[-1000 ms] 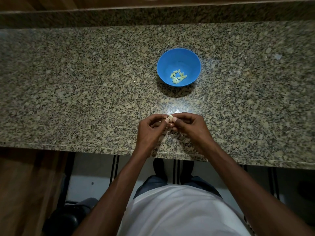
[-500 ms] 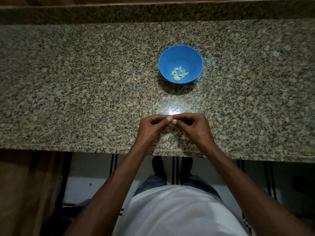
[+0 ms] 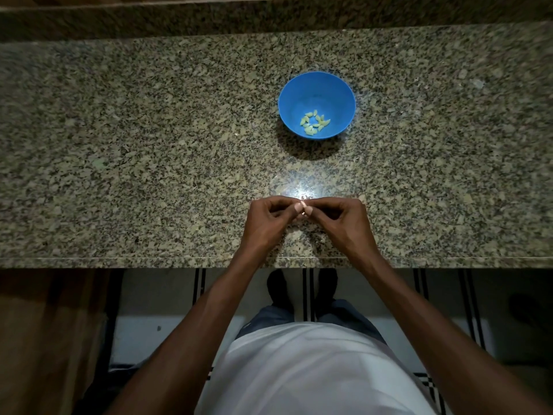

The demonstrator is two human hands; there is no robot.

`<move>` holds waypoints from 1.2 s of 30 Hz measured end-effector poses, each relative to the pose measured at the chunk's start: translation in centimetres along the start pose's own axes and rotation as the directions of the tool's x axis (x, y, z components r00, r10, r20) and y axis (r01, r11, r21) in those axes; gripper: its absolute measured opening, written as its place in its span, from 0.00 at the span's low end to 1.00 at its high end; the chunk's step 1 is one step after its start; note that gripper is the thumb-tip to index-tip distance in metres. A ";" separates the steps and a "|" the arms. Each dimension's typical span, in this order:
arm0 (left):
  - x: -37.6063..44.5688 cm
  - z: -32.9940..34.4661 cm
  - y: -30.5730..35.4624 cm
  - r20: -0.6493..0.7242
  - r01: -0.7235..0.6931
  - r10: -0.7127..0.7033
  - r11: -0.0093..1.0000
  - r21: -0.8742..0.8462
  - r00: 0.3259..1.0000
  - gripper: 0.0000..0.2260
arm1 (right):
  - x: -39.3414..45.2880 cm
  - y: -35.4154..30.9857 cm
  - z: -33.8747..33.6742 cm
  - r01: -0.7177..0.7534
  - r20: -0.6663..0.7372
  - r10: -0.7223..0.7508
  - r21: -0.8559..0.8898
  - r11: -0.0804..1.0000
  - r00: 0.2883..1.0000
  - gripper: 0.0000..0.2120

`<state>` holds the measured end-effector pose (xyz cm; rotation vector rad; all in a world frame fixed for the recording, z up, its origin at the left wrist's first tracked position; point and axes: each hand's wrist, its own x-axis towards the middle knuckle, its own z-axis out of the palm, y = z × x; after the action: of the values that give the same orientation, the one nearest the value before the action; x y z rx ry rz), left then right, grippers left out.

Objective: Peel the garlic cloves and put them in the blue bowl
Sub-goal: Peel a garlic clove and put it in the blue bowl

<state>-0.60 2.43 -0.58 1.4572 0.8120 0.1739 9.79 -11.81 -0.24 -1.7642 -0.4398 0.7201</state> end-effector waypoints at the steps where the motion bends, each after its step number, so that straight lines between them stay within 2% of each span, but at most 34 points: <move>1: -0.1 0.0 0.0 0.006 0.011 -0.011 1.000 -0.021 1.000 0.08 | -0.1 0.0 0.0 -0.004 -0.003 0.004 0.000 1.000 1.000 0.09; 9: -0.5 0.0 0.4 -0.025 0.069 -0.071 0.994 -0.088 0.997 0.09 | -0.6 0.1 0.4 -0.015 -0.027 0.015 -0.005 1.000 1.000 0.08; 15: -0.7 0.1 0.3 0.009 0.027 -0.026 0.993 -0.112 1.000 0.07 | -0.7 0.1 0.7 -0.101 -0.044 0.107 0.128 0.987 0.993 0.06; 21: -0.5 -0.1 -0.2 -0.065 -0.072 0.076 0.996 0.055 0.995 0.11 | -0.5 -0.5 0.3 -0.254 0.021 0.260 0.301 0.919 0.965 0.07; 25: -0.1 -0.5 0.0 -0.116 -0.006 0.014 0.997 0.072 0.993 0.06 | -0.2 -0.4 0.1 -0.287 0.051 0.287 0.324 0.901 0.957 0.09; 29: 0.7 -0.9 0.4 -0.086 -0.012 0.027 0.985 0.173 0.996 0.11 | 0.1 -0.1 -0.1 -0.305 0.057 0.303 0.314 0.899 0.951 0.09; 33: 1.4 -1.3 -0.2 -0.043 -0.034 0.043 0.979 0.201 0.998 0.07 | 0.1 0.1 -0.3 -0.308 0.044 0.310 0.306 0.901 0.950 0.08; 36: 1.5 -1.5 -0.6 -0.057 -0.030 0.043 0.977 0.209 0.997 0.07 | 0.2 0.2 -0.4 -0.313 0.014 0.324 0.299 0.901 0.946 0.08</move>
<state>-0.63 4.42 -1.59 1.6713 0.8734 0.1658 10.15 -12.01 -0.36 -1.5723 -0.0084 0.9318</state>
